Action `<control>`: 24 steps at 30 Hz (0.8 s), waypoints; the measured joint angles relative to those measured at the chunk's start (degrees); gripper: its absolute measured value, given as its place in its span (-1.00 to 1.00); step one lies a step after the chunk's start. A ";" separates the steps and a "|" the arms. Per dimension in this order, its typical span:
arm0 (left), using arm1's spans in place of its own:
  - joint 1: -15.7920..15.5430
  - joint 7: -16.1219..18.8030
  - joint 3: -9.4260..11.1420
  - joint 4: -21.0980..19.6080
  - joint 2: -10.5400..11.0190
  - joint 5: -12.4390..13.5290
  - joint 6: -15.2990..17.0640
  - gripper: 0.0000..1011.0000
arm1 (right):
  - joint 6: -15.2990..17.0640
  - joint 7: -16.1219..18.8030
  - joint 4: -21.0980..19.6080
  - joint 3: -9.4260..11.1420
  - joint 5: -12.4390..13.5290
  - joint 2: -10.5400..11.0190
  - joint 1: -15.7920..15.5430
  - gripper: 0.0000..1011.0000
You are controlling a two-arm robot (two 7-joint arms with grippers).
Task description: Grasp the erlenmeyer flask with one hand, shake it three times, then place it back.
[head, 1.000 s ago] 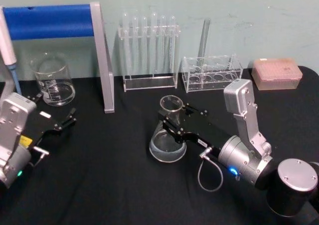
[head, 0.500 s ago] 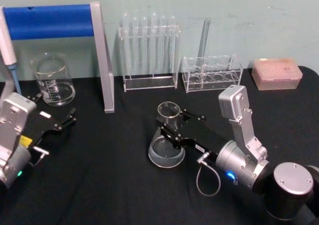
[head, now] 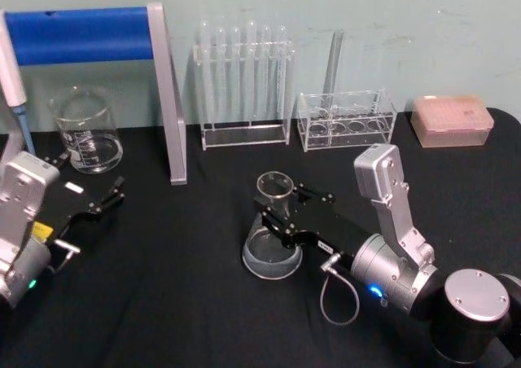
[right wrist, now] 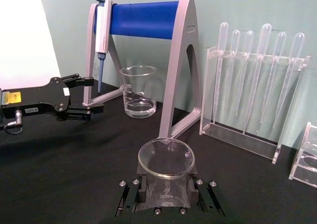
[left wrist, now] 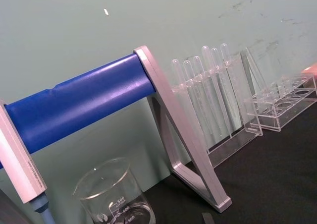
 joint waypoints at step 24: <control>0.00 0.00 0.00 0.00 0.00 0.00 0.00 0.98 | 0.38 -0.06 0.06 -0.01 -0.18 0.00 -0.09 -0.06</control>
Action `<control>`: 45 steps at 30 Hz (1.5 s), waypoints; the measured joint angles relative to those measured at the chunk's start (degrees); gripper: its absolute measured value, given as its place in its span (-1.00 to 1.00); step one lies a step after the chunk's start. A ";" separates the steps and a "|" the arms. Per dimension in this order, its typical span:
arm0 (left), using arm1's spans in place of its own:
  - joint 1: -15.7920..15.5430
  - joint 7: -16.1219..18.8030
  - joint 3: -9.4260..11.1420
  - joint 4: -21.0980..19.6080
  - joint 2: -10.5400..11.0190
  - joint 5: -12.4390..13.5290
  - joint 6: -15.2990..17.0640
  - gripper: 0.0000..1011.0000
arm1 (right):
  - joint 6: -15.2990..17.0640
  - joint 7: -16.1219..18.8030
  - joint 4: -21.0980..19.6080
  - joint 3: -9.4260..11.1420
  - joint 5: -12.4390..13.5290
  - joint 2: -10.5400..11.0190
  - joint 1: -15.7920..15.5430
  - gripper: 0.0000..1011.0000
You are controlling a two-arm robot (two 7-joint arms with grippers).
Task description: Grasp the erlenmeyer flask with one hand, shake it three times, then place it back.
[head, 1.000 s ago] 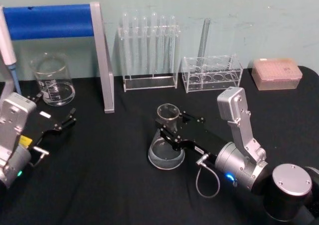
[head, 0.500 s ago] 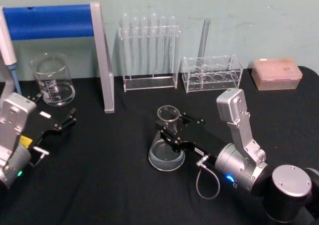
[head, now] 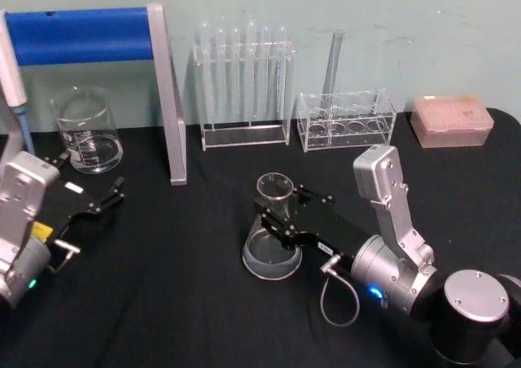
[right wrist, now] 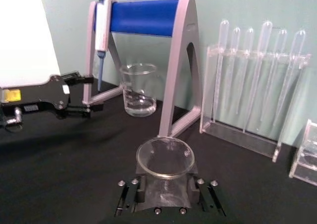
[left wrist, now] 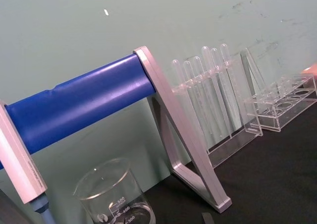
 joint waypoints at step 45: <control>0.00 0.00 0.00 0.00 0.00 0.00 0.00 0.98 | 1.28 2.97 -5.24 1.22 3.11 5.26 -3.84 0.98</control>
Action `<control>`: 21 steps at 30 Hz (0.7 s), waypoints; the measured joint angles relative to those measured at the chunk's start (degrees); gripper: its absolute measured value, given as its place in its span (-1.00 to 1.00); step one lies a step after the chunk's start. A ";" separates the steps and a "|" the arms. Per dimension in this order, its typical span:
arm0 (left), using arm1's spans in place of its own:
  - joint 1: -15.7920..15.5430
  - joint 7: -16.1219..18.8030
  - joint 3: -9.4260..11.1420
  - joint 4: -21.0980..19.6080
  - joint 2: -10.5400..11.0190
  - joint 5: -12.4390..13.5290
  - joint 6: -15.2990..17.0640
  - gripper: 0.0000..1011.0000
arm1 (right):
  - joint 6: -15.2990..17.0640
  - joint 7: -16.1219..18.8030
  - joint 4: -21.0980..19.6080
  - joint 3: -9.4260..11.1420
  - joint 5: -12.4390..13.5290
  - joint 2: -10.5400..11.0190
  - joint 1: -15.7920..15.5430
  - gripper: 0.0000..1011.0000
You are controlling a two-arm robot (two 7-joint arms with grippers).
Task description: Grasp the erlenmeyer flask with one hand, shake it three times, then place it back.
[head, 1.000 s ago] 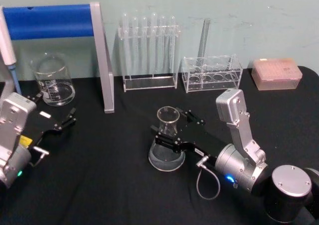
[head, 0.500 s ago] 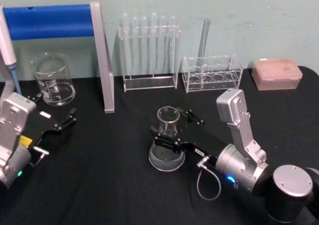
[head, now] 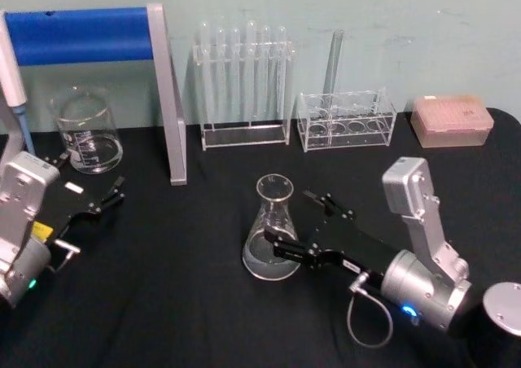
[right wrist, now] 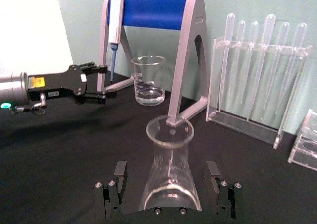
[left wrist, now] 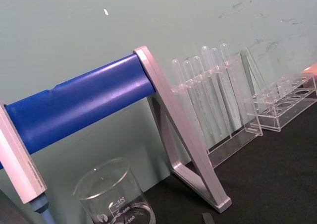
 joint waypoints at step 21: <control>0.00 0.00 0.00 0.00 0.00 0.00 0.00 0.98 | 1.49 -3.99 -5.83 5.59 2.39 6.04 -5.94 0.98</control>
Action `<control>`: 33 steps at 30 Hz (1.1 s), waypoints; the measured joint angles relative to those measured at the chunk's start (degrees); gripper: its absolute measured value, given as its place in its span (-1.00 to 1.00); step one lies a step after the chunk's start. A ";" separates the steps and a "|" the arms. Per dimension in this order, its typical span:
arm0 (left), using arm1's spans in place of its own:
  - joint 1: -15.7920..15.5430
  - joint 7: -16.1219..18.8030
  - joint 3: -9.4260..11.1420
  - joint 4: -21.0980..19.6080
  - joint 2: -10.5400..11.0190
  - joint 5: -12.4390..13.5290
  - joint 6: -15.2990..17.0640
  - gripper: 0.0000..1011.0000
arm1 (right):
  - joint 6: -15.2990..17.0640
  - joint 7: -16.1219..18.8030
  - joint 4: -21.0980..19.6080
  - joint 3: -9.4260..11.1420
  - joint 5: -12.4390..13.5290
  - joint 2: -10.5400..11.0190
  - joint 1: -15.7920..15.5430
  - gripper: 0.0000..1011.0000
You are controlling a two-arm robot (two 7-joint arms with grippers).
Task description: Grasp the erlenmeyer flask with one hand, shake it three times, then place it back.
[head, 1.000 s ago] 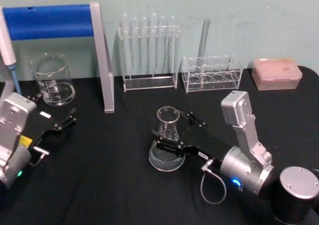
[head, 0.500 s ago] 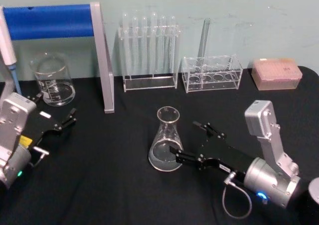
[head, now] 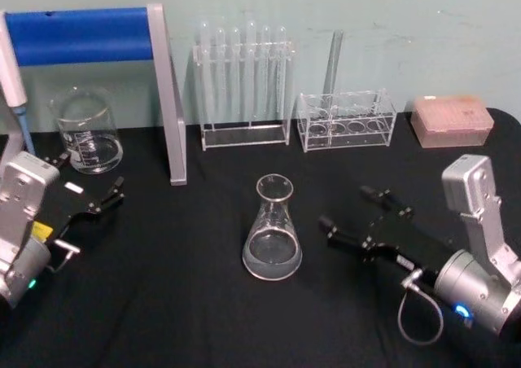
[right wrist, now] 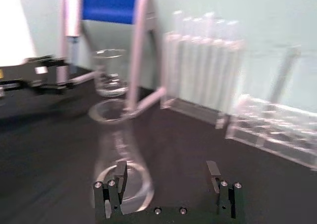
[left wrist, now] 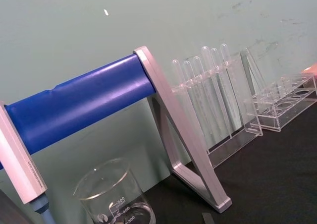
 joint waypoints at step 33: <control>0.00 0.00 0.00 0.00 0.00 0.00 0.00 0.98 | -8.14 -23.65 15.36 -0.48 -30.13 -10.43 8.25 0.98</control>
